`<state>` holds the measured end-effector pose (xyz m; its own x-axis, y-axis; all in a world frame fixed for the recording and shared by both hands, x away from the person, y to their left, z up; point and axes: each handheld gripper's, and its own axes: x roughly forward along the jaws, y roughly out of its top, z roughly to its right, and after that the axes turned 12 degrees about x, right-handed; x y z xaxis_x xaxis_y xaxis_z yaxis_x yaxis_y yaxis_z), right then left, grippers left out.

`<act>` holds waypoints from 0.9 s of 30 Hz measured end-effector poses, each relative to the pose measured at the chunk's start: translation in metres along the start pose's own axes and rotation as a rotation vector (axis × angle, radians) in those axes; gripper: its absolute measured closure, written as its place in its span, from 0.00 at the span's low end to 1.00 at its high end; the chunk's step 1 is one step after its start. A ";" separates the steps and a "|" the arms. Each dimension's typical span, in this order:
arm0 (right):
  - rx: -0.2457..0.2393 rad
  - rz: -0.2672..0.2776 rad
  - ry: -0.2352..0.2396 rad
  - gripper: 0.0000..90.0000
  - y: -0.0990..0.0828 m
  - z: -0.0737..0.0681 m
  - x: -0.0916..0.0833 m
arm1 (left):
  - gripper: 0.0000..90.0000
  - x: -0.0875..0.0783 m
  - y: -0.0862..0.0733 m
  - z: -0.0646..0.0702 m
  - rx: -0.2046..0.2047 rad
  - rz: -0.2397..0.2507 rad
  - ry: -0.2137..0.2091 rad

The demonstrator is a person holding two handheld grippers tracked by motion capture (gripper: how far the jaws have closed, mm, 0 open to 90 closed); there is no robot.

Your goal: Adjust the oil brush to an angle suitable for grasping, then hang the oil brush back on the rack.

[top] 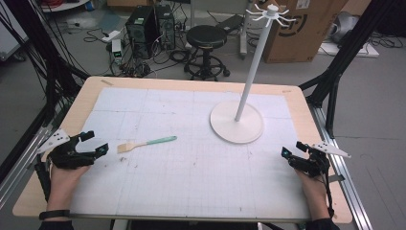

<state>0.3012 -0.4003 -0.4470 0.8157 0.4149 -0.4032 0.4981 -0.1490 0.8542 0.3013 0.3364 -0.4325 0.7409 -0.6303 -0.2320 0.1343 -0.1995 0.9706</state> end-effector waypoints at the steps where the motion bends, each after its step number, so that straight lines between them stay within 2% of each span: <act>1: 0.005 -0.002 -0.002 0.27 0.000 0.000 0.000 | 0.15 0.001 0.001 0.001 -0.004 0.006 -0.003; 5: 0.008 0.002 -0.004 0.27 0.000 0.001 0.000 | 0.15 0.002 0.002 0.001 -0.025 0.020 -0.018; 12: 0.001 -0.002 -0.002 0.27 0.000 0.000 0.000 | 0.15 0.000 0.008 0.001 -0.023 0.025 -0.024; 16: -0.002 0.000 0.001 0.27 0.000 0.000 0.000 | 0.15 0.004 0.014 0.003 0.004 0.029 -0.042; 19: -0.017 -0.003 -0.003 0.27 0.000 -0.002 0.000 | 0.15 0.011 0.019 0.007 0.030 0.018 -0.072; 22: -0.028 -0.002 -0.002 0.27 -0.001 -0.002 0.000 | 0.15 0.020 0.024 0.010 0.044 0.021 -0.102; 27: -0.027 -0.004 -0.001 0.27 -0.001 -0.002 0.000 | 0.15 0.041 0.031 0.018 0.080 -0.013 -0.148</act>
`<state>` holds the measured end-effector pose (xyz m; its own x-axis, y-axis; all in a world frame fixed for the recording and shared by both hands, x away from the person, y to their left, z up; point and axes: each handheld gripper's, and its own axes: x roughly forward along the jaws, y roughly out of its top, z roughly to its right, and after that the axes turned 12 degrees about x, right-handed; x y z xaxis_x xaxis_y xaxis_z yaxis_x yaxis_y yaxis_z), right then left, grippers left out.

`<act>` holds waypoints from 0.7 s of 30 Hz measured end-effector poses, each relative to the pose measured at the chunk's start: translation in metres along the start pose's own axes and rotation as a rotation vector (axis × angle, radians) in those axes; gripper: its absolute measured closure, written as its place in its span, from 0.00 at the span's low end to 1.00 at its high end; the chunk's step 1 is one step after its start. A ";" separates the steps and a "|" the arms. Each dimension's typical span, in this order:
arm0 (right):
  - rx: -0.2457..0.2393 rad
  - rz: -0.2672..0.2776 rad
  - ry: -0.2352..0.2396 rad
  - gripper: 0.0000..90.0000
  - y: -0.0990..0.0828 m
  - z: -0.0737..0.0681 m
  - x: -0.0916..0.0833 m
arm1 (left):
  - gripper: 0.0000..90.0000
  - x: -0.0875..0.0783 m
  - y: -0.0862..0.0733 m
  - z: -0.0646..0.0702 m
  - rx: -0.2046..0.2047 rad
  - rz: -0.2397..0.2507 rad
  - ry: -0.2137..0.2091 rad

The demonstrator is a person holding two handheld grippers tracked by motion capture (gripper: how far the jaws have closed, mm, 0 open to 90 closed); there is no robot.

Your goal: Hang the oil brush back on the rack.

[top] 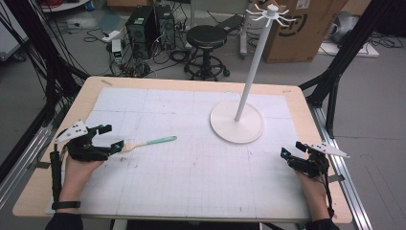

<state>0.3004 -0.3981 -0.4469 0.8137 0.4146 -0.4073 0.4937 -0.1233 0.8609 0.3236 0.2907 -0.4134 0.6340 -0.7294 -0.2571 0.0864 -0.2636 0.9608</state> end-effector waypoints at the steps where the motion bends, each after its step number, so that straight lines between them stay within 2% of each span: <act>1: -0.002 0.000 0.000 0.27 0.000 0.000 0.000 | 0.15 0.004 0.000 0.001 0.002 -0.002 -0.009; 5: 0.002 0.002 0.000 0.27 0.000 0.000 0.000 | 0.16 0.018 0.001 0.003 0.019 -0.049 -0.030; 10: 0.005 0.000 -0.001 0.27 0.000 0.000 0.000 | 0.21 0.034 0.005 0.005 0.055 -0.098 -0.076; 13: 0.006 -0.003 -0.003 0.27 0.000 -0.001 0.000 | 0.22 0.041 0.005 0.004 0.062 -0.113 -0.095; 17: 0.004 -0.001 0.002 0.27 0.000 -0.001 0.000 | 0.28 0.051 0.002 0.002 0.072 -0.168 -0.114; 21: 0.002 -0.001 0.003 0.27 0.000 -0.001 0.000 | 0.36 0.061 0.001 0.001 0.110 -0.203 -0.123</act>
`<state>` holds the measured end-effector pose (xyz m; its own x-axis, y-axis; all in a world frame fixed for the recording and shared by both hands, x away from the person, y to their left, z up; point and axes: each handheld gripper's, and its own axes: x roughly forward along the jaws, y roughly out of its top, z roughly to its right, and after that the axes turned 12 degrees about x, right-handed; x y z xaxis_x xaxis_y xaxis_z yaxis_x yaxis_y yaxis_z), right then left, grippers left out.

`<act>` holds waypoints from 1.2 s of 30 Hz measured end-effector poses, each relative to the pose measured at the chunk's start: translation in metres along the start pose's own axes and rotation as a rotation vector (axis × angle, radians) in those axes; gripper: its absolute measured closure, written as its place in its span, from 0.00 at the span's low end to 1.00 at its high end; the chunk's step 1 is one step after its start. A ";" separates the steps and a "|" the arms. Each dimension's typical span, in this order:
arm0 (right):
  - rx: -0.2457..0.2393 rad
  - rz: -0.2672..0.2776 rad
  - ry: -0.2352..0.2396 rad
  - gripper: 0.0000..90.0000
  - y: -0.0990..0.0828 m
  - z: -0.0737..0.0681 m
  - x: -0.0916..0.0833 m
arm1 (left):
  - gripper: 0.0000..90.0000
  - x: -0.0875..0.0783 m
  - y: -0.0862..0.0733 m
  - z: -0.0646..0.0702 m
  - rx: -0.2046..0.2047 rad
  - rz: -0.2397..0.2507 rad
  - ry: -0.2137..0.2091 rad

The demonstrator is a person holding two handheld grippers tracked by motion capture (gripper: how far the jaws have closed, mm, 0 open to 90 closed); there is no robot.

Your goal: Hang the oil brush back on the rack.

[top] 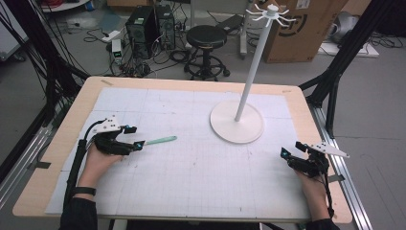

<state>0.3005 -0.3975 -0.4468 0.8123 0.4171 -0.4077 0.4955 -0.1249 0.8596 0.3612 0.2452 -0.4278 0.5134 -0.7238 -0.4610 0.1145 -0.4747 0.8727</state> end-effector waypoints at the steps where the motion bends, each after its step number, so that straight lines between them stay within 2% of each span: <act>1: 0.000 0.000 0.000 0.27 0.000 0.000 0.000 | 0.36 0.002 0.000 0.000 0.012 -0.008 0.001; 5: -0.001 -0.001 0.001 0.27 0.000 0.000 0.000 | 0.51 0.008 -0.006 -0.003 0.035 -0.063 -0.018; 7: -0.002 -0.001 0.001 0.27 0.000 0.000 0.000 | 0.54 0.011 -0.008 -0.002 0.048 -0.085 -0.030; 14: -0.002 -0.003 0.002 0.28 0.000 0.000 0.000 | 0.70 0.015 -0.012 -0.002 0.047 -0.115 -0.051; 19: -0.003 -0.003 0.003 0.27 0.000 0.000 0.000 | 0.74 0.019 -0.016 -0.004 0.027 -0.135 -0.059; 21: -0.003 -0.003 0.004 0.27 0.000 0.000 0.000 | 0.75 0.021 -0.016 -0.003 0.035 -0.146 -0.059; 24: -0.002 -0.003 0.003 0.28 0.000 0.000 0.000 | 0.80 0.022 -0.015 -0.002 0.044 -0.157 -0.061; 30: -0.004 -0.003 0.002 0.28 0.000 0.000 0.000 | 0.87 0.022 -0.015 -0.002 0.052 -0.161 -0.067; 36: -0.003 -0.003 0.002 0.28 0.000 0.000 0.000 | 0.88 0.022 -0.015 -0.001 0.043 -0.158 -0.065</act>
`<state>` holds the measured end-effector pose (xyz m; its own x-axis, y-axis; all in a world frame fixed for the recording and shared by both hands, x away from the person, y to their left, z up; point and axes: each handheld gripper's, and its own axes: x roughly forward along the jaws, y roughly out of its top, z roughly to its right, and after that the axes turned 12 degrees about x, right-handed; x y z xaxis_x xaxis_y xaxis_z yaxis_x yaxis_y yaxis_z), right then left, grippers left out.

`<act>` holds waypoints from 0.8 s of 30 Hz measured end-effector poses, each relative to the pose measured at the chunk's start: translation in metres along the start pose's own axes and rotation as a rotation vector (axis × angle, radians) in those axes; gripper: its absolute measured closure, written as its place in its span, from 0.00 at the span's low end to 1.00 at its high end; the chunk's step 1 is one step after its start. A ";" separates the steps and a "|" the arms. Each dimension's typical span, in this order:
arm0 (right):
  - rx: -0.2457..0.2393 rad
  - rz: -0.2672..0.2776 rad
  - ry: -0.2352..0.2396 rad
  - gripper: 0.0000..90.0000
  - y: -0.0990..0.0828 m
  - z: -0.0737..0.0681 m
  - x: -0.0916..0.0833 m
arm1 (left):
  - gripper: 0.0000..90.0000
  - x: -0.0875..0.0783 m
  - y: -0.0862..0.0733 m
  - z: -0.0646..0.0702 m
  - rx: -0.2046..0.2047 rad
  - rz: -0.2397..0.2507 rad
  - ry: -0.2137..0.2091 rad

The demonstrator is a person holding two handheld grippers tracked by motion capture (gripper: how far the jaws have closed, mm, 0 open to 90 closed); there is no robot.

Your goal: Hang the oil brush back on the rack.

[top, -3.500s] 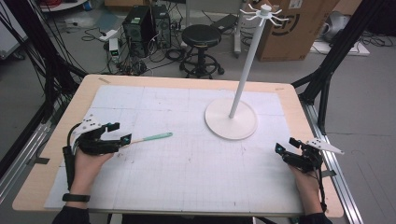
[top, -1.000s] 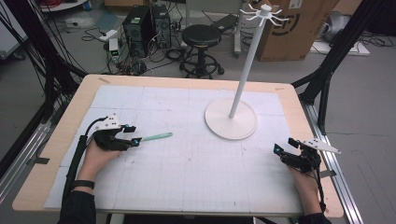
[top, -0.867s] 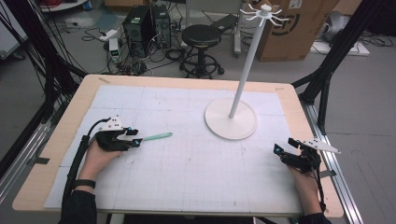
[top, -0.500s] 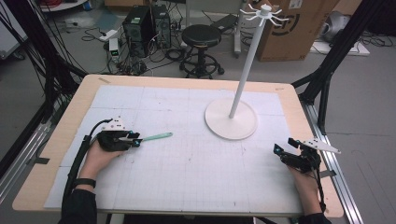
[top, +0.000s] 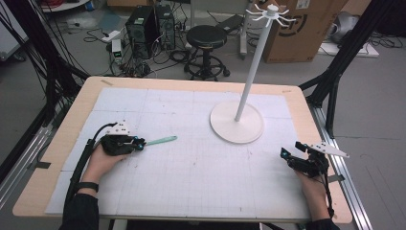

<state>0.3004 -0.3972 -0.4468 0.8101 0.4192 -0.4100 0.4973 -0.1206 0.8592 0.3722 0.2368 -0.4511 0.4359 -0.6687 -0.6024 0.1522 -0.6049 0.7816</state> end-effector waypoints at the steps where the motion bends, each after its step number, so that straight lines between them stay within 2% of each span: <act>1: -0.002 -0.001 -0.001 0.28 0.000 0.000 0.000 | 0.88 0.000 0.000 0.000 0.007 -0.004 -0.002; 11: -0.001 0.001 0.002 0.28 0.000 0.001 0.000 | 0.88 0.000 0.000 0.000 -0.002 0.002 -0.002; 14: 0.000 0.001 0.002 0.28 0.000 0.001 0.000 | 0.89 0.000 0.000 0.000 0.008 -0.002 -0.005; 18: 0.006 0.000 0.003 0.28 0.000 0.001 0.000 | 0.91 0.000 0.000 0.000 -0.017 0.002 -0.003; 24: 0.007 -0.001 0.004 0.28 0.000 0.001 0.000 | 0.92 -0.001 0.001 0.001 -0.032 0.007 0.007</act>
<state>0.3007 -0.3978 -0.4469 0.8085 0.4229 -0.4093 0.4998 -0.1262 0.8569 0.3711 0.2368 -0.4501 0.4434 -0.6698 -0.5956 0.1777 -0.5857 0.7908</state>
